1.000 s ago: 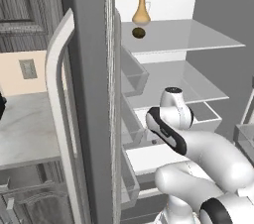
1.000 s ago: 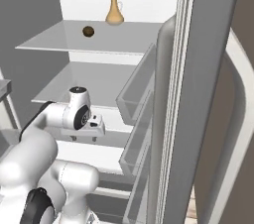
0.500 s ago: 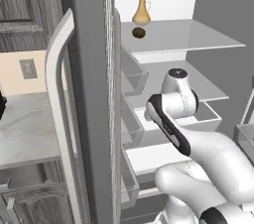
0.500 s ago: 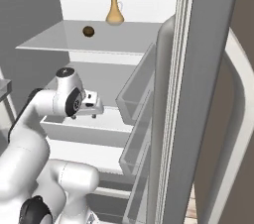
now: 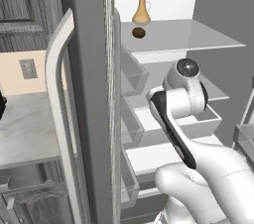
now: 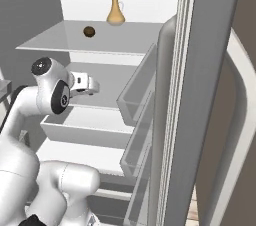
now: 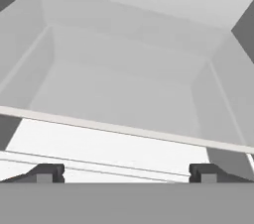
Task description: Pick the mango and kiwi from the fridge and place them on the plate next to the blender to make a fruit smoothie.
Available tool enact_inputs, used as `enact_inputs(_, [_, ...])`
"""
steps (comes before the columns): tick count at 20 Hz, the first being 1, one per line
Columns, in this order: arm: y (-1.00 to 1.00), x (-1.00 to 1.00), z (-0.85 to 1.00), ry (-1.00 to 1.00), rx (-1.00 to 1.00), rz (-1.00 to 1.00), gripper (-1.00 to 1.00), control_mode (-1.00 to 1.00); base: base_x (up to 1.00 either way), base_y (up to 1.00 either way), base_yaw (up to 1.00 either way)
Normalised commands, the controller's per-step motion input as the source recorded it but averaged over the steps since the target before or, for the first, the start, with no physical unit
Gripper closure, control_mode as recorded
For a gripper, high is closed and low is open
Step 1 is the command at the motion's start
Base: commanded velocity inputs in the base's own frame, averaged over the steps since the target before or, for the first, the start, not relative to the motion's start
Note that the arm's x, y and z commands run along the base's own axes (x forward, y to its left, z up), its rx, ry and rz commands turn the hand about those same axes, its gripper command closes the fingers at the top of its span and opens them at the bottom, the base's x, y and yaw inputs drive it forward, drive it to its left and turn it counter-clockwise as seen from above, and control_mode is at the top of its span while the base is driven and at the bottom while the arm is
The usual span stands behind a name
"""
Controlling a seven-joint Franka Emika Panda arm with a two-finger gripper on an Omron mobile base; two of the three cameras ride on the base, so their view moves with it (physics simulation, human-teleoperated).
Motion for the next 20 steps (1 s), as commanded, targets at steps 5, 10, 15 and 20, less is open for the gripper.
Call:
enact_inputs(5, [0.0,0.0,1.0,-0.11,0.08,-0.01,-1.0,-1.0,0.0,0.0,0.0])
enact_inputs(10, [0.0,-0.01,0.93,-0.08,0.24,-0.01,-1.0,-1.0,0.0,0.0,0.0])
enact_inputs(15, [0.0,0.23,0.84,-0.01,0.21,-0.01,-1.0,-1.0,0.0,0.0,0.0])
enact_inputs(20, [0.08,0.61,0.47,0.0,0.08,-0.03,-1.0,-1.0,0.0,0.0,0.0])
